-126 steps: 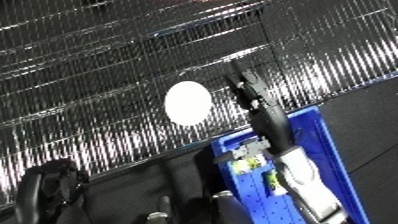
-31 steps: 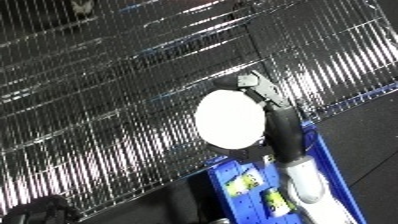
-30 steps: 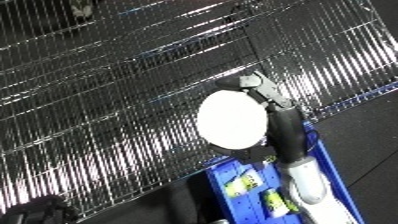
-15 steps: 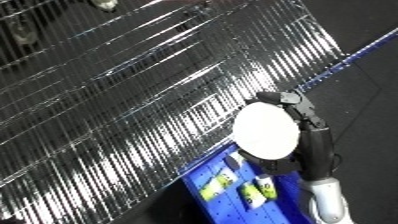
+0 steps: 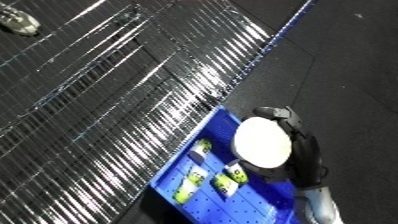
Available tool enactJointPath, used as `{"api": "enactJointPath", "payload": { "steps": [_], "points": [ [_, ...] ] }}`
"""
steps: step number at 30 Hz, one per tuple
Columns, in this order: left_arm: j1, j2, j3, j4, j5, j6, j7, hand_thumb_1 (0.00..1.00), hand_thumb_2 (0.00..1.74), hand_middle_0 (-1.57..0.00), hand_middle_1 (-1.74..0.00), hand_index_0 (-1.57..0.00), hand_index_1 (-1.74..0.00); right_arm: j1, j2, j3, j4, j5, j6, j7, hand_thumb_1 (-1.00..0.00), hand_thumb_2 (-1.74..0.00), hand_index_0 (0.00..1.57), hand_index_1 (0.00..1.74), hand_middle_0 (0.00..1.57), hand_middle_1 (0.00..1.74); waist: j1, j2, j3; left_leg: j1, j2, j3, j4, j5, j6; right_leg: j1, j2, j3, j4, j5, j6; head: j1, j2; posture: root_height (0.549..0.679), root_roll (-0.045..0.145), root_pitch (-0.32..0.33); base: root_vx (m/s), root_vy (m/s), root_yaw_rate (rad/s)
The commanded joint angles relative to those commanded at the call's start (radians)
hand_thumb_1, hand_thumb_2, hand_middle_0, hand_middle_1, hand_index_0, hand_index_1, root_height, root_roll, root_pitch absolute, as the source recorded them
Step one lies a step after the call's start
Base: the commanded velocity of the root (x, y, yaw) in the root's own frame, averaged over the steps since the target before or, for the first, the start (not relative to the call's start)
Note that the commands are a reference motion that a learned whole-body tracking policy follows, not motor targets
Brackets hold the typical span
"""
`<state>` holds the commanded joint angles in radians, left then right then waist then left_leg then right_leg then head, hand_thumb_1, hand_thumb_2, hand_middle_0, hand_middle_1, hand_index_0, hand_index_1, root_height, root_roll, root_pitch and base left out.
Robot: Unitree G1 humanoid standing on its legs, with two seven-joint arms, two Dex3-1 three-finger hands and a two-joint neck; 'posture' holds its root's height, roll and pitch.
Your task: Pick up the object and place it into the box
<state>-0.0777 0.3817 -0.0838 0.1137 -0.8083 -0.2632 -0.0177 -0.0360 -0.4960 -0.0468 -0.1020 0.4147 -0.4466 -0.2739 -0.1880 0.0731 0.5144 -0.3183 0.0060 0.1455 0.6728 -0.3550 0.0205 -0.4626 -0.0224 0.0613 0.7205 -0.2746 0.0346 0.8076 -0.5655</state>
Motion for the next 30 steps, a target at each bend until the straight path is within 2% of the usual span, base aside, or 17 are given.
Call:
{"api": "enactJointPath", "payload": {
  "steps": [5, 10, 20, 26, 30],
  "points": [
    [-0.009, -0.012, -0.017, 0.009, -0.011, -0.025, -0.002, 1.00, 1.74, -1.57, -1.74, -1.57, -1.74, -0.003, -0.011, -0.012, 0.015, 0.031, -0.017, 0.025, 0.00, 0.00, 0.00, 0.00, 0.00, 0.00, -0.014, 0.006, 0.001, 0.004, -0.004, 0.007, 0.011, -0.006, 0.0006, -0.001, 0.0027, 0.009, 0.005, -0.004, -0.0027, 0.027, -0.022, 0.645, 0.091, 0.034, -0.011, 0.038, -0.054],
    [-0.018, -0.018, -0.025, 0.005, -0.003, -0.034, 0.008, 1.00, 1.74, -1.57, -1.74, -1.57, -1.74, 0.001, -0.005, -0.016, 0.032, 0.039, -0.017, 0.027, 0.00, 0.00, 0.00, 0.00, 0.00, 0.00, -0.020, 0.013, 0.000, 0.008, -0.009, 0.010, 0.012, -0.010, 0.0013, -0.002, 0.0046, 0.015, 0.005, -0.005, -0.0031, 0.035, -0.043, 0.645, 0.093, 0.034, -0.002, 0.018, -0.015],
    [-0.017, -0.021, -0.036, 0.021, -0.015, -0.033, -0.001, 1.00, 1.74, -1.57, -1.74, -1.57, -1.74, 0.010, -0.001, -0.021, 0.089, 0.029, -0.018, 0.026, 0.00, 0.00, 0.00, 0.00, 0.00, 0.00, -0.017, 0.018, -0.006, 0.016, -0.015, 0.005, 0.004, -0.005, 0.0007, 0.006, 0.0019, 0.015, -0.007, 0.000, -0.0037, -0.001, -0.056, 0.646, 0.095, 0.031, 0.001, 0.001, 0.022],
    [-0.023, -0.017, -0.044, 0.018, -0.008, -0.023, 0.001, 1.00, 1.74, -1.57, -1.74, -1.57, -1.74, 0.005, -0.003, -0.012, 0.075, 0.011, 0.008, 0.023, 0.00, 0.00, 0.00, 0.00, 0.00, 0.00, -0.008, 0.013, -0.004, 0.013, -0.016, -0.004, 0.005, -0.001, 0.0000, 0.008, 0.0027, 0.011, -0.005, -0.001, -0.0057, -0.066, -0.064, 0.646, 0.095, 0.029, -0.001, -0.018, 0.053],
    [-0.035, -0.012, -0.054, 0.017, -0.003, -0.014, 0.005, 1.00, 1.74, -1.57, -1.74, -1.57, -1.74, -0.014, -0.008, 0.019, 0.047, 0.005, 0.043, 0.057, 0.00, 0.00, 0.00, 0.00, 0.00, 0.00, 0.012, 0.002, -0.002, 0.008, -0.019, -0.019, 0.004, 0.005, -0.0013, 0.013, 0.0014, 0.002, -0.004, -0.001, -0.0074, -0.139, -0.076, 0.646, 0.094, 0.026, -0.006, -0.049, 0.096]
  ]
}}
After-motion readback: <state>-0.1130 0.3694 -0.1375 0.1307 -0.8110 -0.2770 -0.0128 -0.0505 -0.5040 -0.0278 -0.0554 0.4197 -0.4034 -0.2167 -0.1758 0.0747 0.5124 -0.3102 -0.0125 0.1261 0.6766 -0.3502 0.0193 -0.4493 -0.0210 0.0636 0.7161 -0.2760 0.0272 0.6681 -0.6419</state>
